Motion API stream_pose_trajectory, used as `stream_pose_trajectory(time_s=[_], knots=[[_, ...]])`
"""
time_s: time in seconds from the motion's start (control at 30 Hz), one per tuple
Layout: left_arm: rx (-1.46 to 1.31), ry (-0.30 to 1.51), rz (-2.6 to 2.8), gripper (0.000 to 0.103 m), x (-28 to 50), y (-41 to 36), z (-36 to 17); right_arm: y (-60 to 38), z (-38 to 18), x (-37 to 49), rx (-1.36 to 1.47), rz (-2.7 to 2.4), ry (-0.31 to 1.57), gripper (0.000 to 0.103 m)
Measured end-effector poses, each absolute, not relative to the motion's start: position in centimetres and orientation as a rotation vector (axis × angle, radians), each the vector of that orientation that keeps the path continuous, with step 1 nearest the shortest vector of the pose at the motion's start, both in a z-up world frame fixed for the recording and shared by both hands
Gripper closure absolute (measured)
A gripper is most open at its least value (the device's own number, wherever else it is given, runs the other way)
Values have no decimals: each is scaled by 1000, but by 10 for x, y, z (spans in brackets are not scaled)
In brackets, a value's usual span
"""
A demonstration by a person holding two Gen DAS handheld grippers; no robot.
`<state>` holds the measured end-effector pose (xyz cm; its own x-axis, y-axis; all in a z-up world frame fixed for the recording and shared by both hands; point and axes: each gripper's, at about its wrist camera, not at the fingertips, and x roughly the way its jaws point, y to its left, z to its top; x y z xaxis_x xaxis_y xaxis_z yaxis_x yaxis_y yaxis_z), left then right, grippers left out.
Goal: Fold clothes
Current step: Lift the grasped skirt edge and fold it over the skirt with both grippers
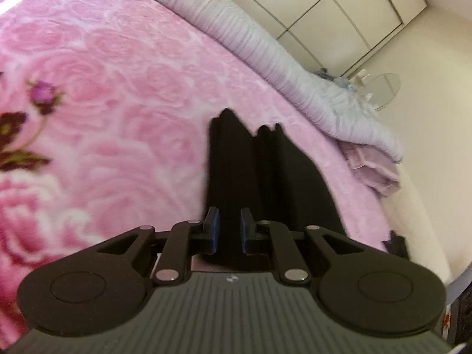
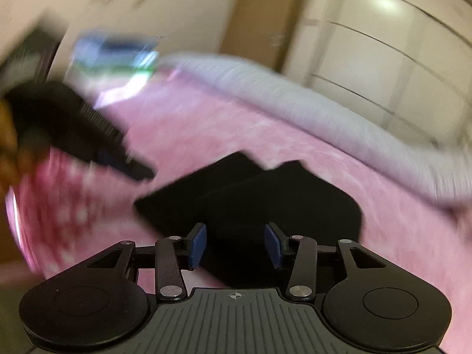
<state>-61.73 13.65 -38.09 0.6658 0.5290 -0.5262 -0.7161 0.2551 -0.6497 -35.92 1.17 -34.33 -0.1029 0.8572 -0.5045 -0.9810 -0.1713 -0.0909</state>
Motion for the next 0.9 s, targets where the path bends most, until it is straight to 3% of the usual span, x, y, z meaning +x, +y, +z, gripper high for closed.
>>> stream_pose_trajectory(time_s=[0.13, 0.27, 0.33, 0.43, 0.53, 0.63, 0.73, 0.77, 0.8, 0.9], knots=[[-1104, 205, 759, 74, -597, 161, -385, 18, -330, -275, -184, 1455, 715, 58], [-1246, 201, 670, 66, -577, 198, -397, 68, -356, -178, 91, 1140, 1267, 58], [-1273, 208, 638, 60, -567, 218, -401, 92, -365, -153, 172, 1113, 1423, 58], [-1277, 250, 641, 56, -548, 243, -406, 128, -367, -142, 102, 1130, 1503, 58], [-1273, 283, 641, 53, -530, 264, -410, 162, -363, -156, -124, 1158, 1412, 58], [-1287, 277, 614, 43, -516, 279, -413, 183, -355, -177, -313, 1212, 1310, 58], [-1280, 285, 585, 48, -501, 284, -415, 187, -354, -189, -386, 1244, 1284, 64], [-1255, 291, 578, 74, -499, 282, -413, 187, -354, -190, -392, 1256, 1282, 66], [-1230, 293, 571, 87, -500, 279, -411, 187, -354, -192, -395, 1267, 1278, 70], [-1174, 269, 567, 88, -510, 269, -401, 188, -353, -200, -407, 1298, 1257, 73]])
